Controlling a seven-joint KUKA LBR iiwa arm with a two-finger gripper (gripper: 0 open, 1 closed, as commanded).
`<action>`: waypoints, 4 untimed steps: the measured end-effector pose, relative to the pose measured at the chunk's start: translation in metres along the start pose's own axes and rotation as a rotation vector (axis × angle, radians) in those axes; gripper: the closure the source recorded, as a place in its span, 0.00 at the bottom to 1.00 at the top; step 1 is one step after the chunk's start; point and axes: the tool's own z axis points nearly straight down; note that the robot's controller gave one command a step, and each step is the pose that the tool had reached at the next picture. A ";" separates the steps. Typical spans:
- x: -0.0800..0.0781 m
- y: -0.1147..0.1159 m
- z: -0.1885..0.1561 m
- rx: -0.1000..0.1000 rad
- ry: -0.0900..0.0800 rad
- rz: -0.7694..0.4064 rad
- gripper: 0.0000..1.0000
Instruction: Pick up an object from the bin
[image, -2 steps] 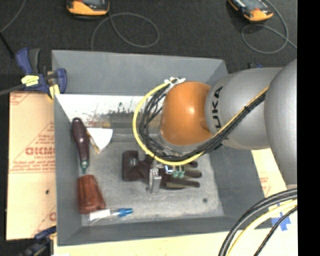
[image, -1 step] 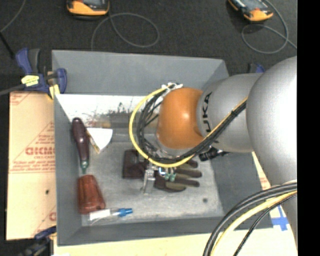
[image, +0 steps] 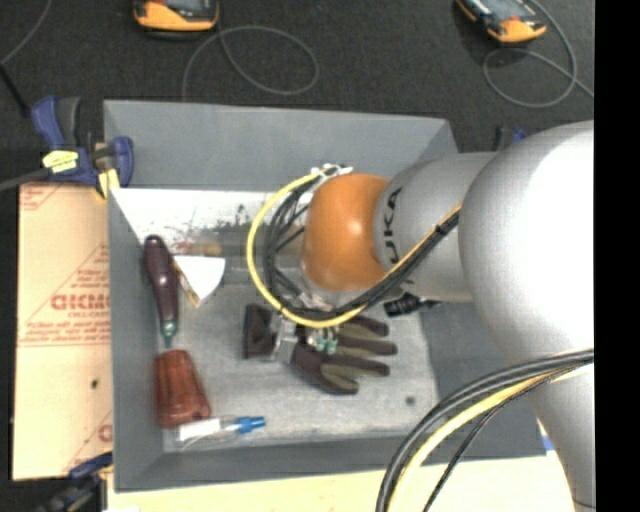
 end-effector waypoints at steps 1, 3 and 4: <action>0.000 0.000 0.000 0.000 0.000 0.000 1.00; -0.003 0.002 -0.033 -0.003 -0.005 0.044 1.00; -0.003 0.002 -0.033 -0.003 -0.005 0.044 1.00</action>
Offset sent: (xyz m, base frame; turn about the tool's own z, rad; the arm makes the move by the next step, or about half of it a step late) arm 0.0019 0.0017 0.0323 0.0433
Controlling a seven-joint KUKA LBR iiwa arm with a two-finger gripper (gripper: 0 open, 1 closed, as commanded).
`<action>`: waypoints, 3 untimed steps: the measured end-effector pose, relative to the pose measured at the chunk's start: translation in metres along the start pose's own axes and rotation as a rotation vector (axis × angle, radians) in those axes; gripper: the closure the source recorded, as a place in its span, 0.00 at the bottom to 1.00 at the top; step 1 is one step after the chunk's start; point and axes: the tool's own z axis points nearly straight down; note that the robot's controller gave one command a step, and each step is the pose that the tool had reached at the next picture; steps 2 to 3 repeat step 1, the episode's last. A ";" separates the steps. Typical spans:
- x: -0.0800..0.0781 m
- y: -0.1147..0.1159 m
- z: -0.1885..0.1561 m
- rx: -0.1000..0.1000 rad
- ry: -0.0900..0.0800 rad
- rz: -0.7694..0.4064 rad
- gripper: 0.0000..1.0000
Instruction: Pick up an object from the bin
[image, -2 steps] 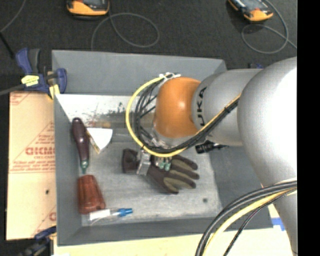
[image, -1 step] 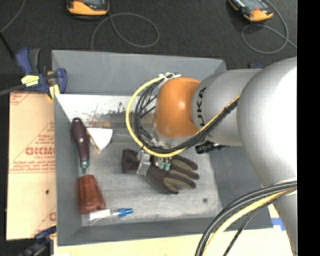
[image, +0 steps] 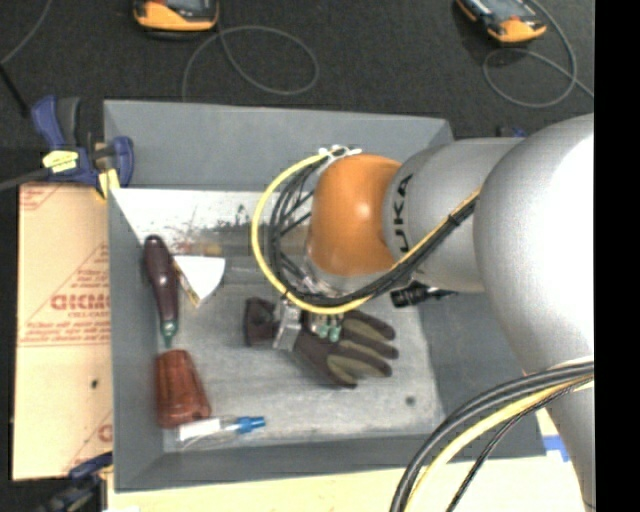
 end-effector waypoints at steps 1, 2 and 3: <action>-0.015 -0.001 -0.153 -0.002 -0.006 0.024 1.00; -0.015 -0.001 -0.153 -0.002 -0.006 0.024 1.00; -0.015 -0.001 -0.153 -0.002 -0.006 0.024 1.00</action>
Offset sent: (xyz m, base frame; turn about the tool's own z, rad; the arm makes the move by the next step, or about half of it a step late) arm 0.0000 0.0000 0.0000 0.0000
